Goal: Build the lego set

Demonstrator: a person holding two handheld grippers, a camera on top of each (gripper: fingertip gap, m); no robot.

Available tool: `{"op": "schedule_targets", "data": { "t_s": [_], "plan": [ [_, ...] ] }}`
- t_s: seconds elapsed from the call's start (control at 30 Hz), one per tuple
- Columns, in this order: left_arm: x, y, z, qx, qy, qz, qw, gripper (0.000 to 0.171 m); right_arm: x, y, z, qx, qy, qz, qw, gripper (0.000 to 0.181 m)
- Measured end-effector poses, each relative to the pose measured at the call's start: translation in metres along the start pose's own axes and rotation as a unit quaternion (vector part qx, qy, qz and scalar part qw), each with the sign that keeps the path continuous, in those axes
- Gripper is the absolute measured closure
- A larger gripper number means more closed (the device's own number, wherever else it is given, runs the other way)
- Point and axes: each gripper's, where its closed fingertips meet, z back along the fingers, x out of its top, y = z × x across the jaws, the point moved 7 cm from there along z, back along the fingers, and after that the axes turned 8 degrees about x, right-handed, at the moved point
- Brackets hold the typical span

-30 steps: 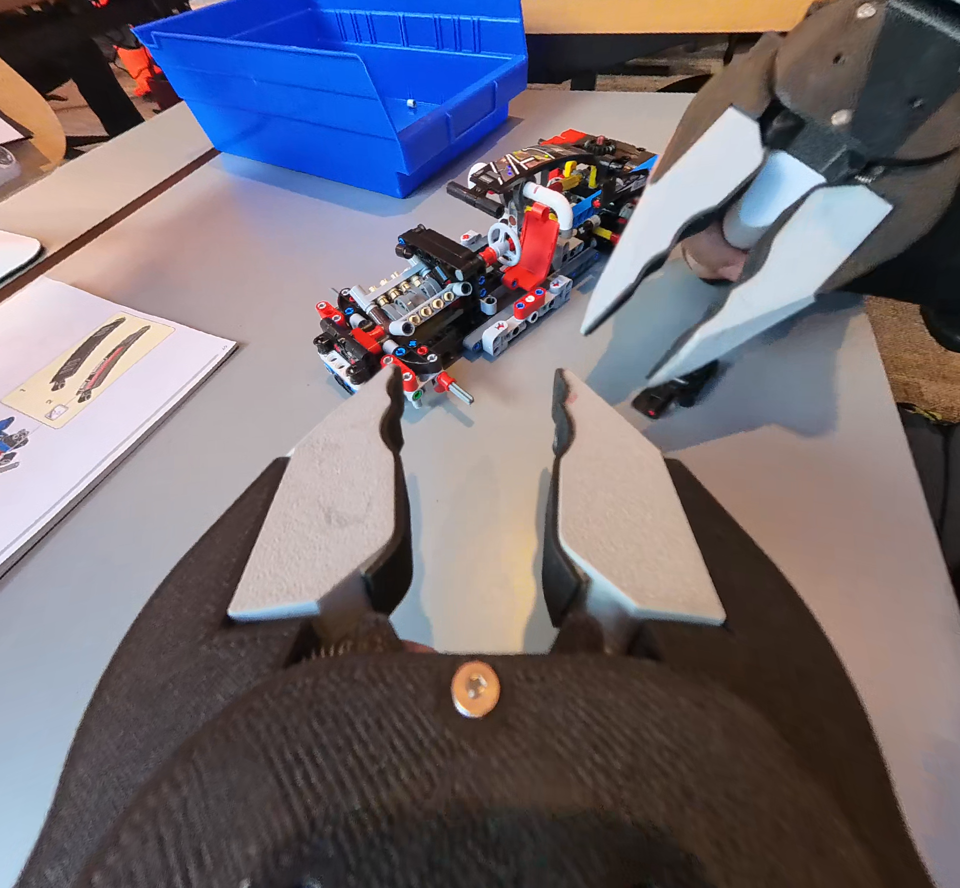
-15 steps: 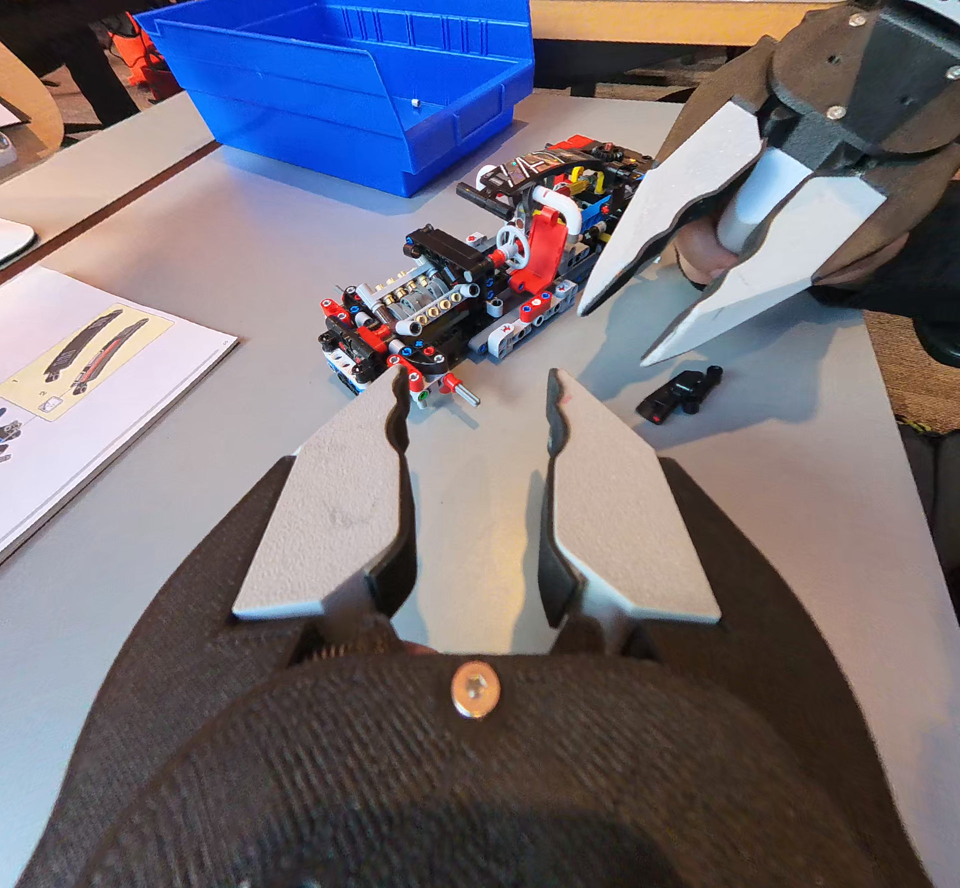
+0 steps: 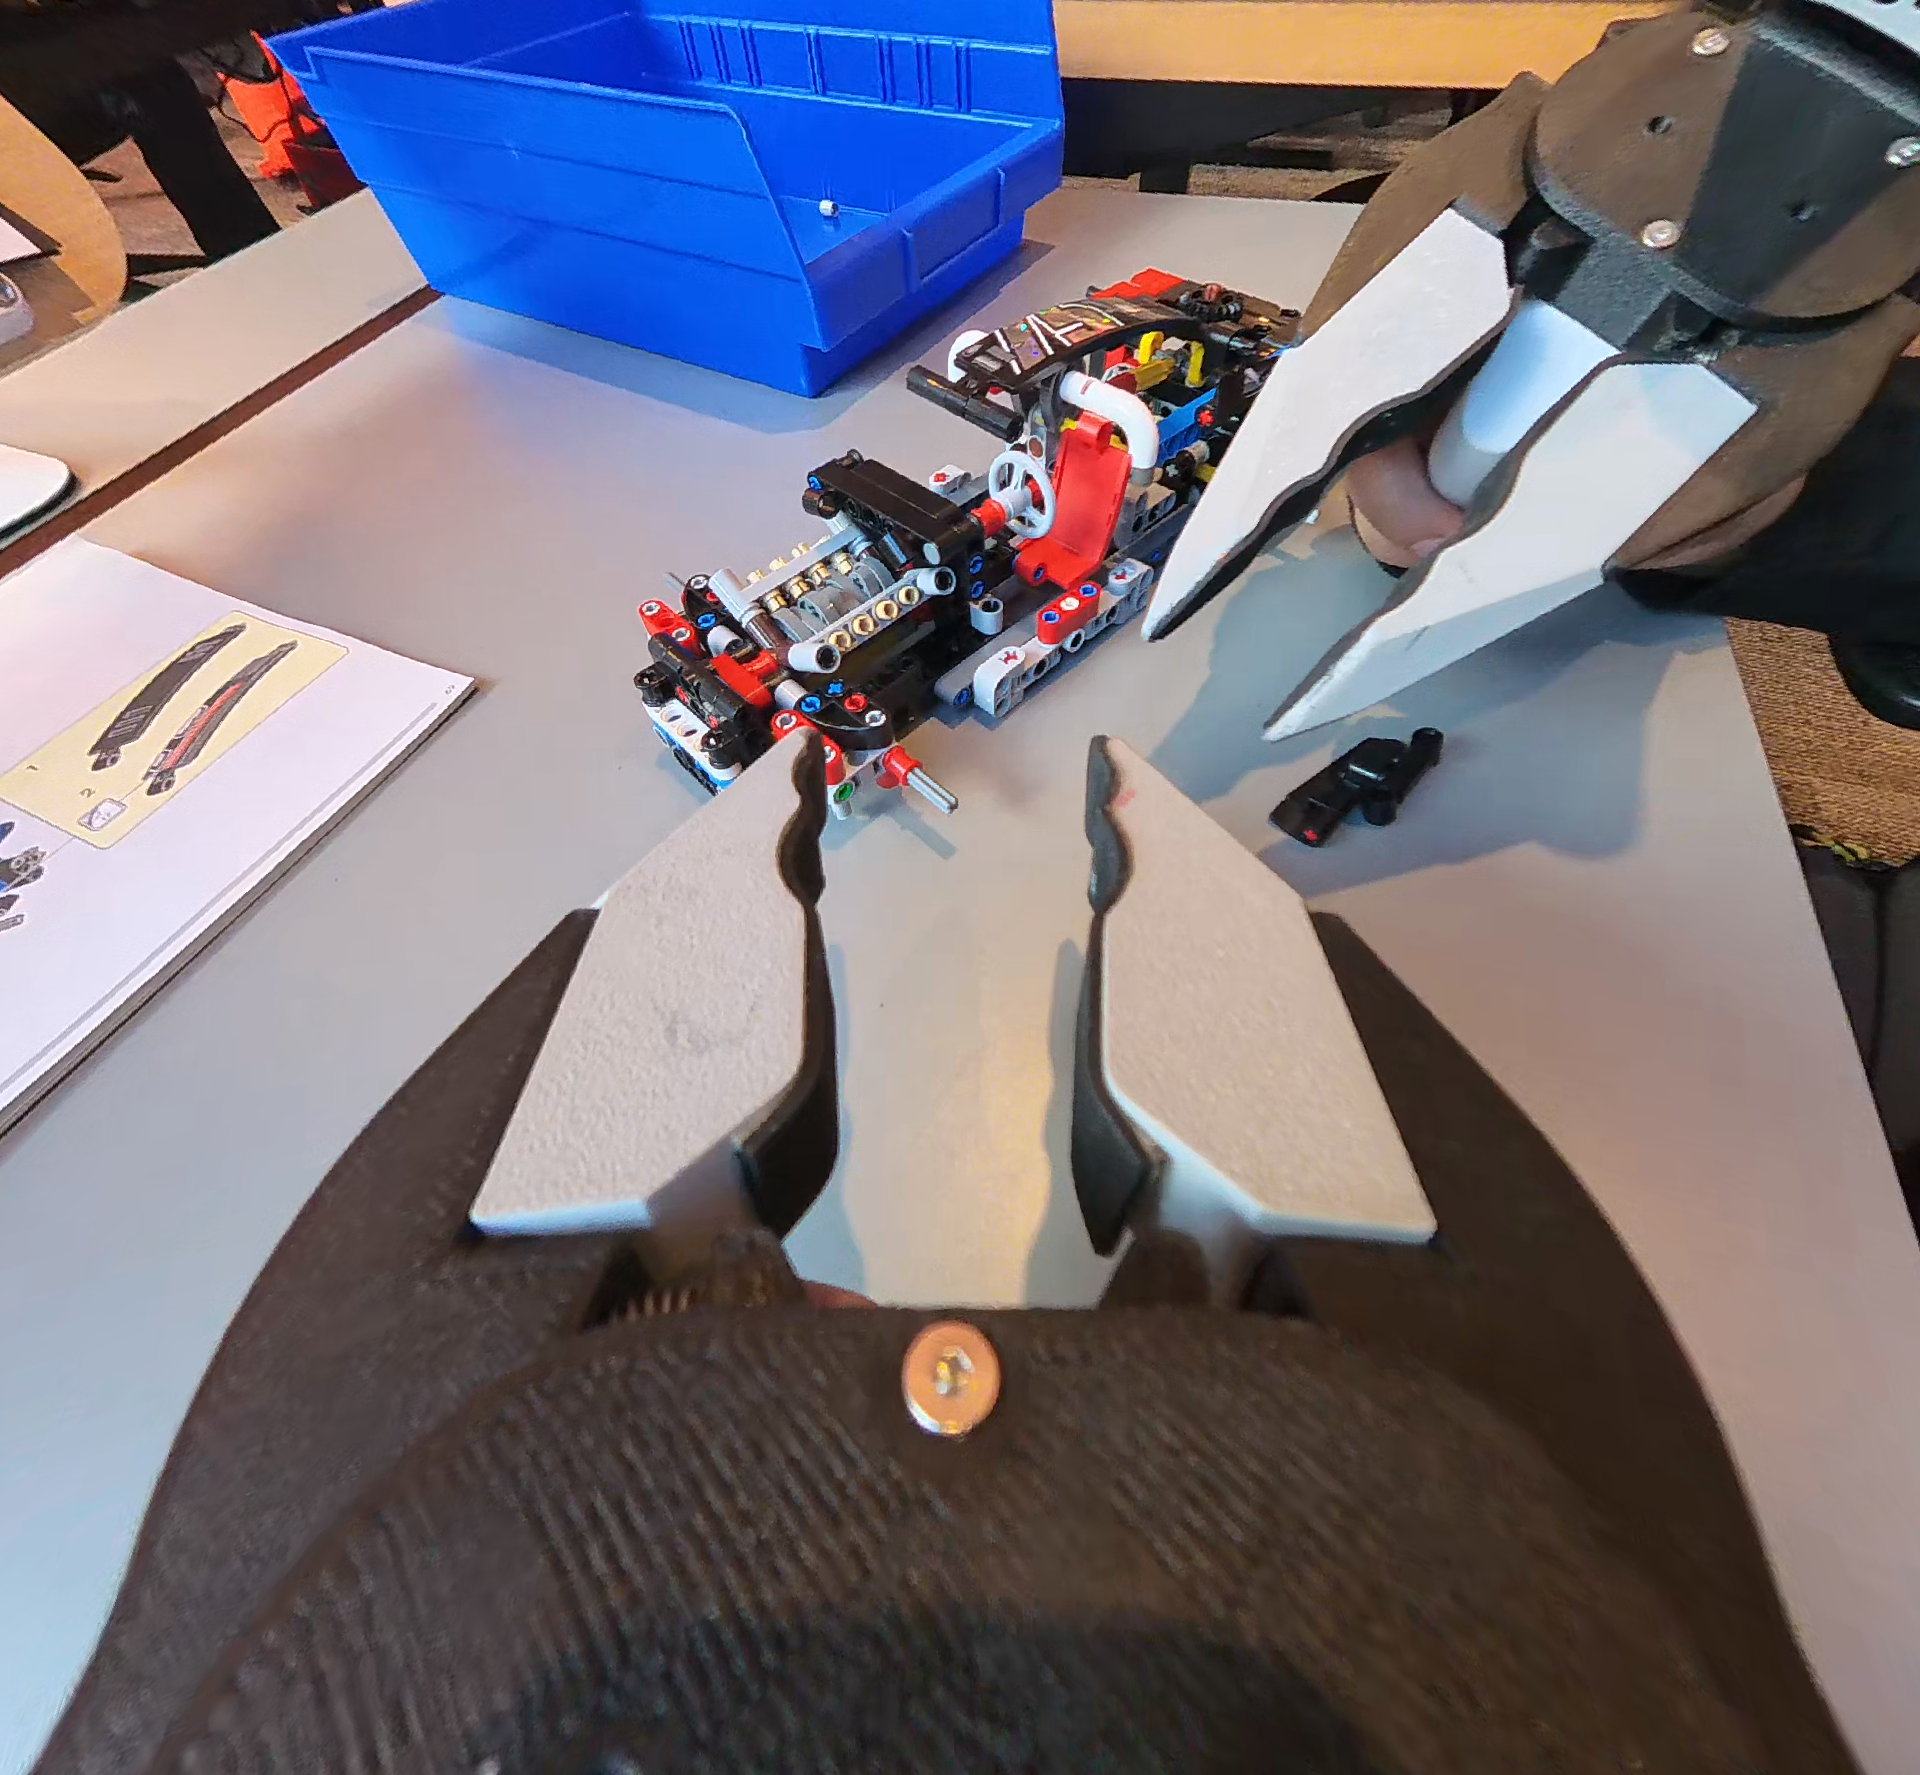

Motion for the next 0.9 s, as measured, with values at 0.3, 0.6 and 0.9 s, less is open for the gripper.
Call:
{"op": "schedule_targets", "data": {
  "t_s": [0.3, 0.6, 0.9],
  "plan": [
    [0.0, 0.0, 0.0, -0.001, 0.0, 0.002, 1.0, 0.125, 0.0, -0.001, 0.0, -0.007, 0.0, -0.002, 1.0, 0.156],
    [0.0, -0.002, 0.0, -0.002, -0.003, -0.008, 1.0, 0.127, 0.0, -0.004, 0.003, -0.041, 0.003, 0.012, 0.999, 0.173],
    [0.004, 0.022, 0.013, 0.041, -0.028, 0.055, 0.997, 0.142, 0.014, -0.025, 0.051, -0.18, -0.111, -0.005, 0.977, 0.181]
  ]
}}
